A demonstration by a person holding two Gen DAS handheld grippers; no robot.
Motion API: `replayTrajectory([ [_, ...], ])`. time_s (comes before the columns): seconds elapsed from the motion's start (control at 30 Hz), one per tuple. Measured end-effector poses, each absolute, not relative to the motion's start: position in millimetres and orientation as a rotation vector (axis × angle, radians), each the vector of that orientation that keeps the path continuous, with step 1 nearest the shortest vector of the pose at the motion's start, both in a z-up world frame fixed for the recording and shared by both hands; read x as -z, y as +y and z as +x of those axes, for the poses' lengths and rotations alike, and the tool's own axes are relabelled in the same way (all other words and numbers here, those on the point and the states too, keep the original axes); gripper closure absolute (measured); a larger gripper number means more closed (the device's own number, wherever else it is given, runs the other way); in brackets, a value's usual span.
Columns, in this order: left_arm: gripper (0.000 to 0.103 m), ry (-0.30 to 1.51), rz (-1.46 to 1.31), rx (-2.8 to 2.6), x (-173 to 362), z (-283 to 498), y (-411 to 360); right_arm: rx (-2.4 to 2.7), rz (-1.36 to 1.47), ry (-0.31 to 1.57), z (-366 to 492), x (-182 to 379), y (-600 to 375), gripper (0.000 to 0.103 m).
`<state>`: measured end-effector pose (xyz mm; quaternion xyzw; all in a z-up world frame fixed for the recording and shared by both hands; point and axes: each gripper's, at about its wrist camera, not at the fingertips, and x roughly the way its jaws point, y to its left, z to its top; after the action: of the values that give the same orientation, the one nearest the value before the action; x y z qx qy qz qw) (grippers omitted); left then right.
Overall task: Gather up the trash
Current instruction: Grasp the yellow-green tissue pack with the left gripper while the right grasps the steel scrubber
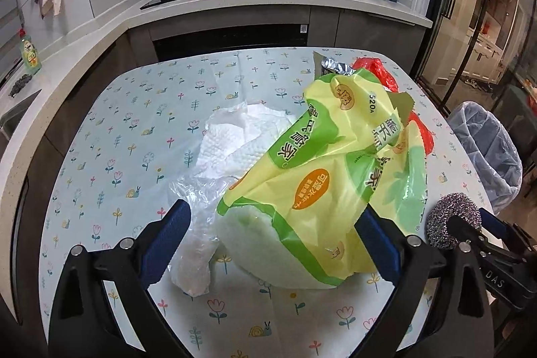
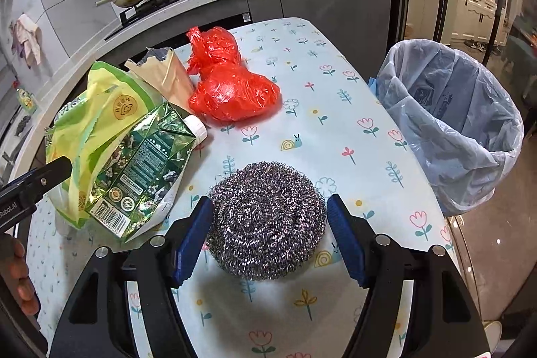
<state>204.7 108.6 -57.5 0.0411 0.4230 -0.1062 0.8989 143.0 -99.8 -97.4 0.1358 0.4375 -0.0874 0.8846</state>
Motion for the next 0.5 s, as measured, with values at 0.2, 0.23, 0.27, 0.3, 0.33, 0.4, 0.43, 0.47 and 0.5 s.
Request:
replayTrajectory([
  [0.2, 0.048, 0.887, 0.079, 0.239, 58.9, 208.0, 104.9, 0.175, 0.279, 0.909, 150.9, 100.0, -97.7, 0.031],
  [0.23, 0.053, 0.885, 0.079, 0.241, 58.4, 207.2, 105.2, 0.171, 0.278, 0.910, 151.4, 100.4, -97.1, 0.031],
  [0.27, 0.055, 0.883, 0.078, 0.241, 57.3, 206.4, 105.4, 0.168, 0.278, 0.911, 151.7, 100.9, -96.5, 0.031],
  [0.3, 0.059, 0.875, 0.076, 0.242, 55.5, 205.1, 105.6, 0.164, 0.281, 0.910, 151.6, 101.2, -96.3, 0.033],
  [0.33, 0.060, 0.868, 0.078, 0.240, 53.4, 203.4, 105.0, 0.157, 0.287, 0.909, 151.3, 101.1, -96.3, 0.037],
  [0.4, 0.061, 0.847, 0.082, 0.239, 48.1, 199.5, 103.9, 0.155, 0.292, 0.906, 149.9, 99.9, -96.6, 0.041],
  [0.43, 0.062, 0.837, 0.086, 0.236, 45.2, 197.8, 102.7, 0.154, 0.291, 0.902, 148.8, 98.4, -96.7, 0.044],
  [0.47, 0.063, 0.829, 0.089, 0.235, 42.3, 196.8, 101.9, 0.150, 0.290, 0.902, 147.8, 97.3, -97.0, 0.045],
  [0.5, 0.064, 0.820, 0.089, 0.232, 38.8, 195.7, 101.1, 0.146, 0.291, 0.901, 147.0, 96.6, -97.2, 0.047],
])
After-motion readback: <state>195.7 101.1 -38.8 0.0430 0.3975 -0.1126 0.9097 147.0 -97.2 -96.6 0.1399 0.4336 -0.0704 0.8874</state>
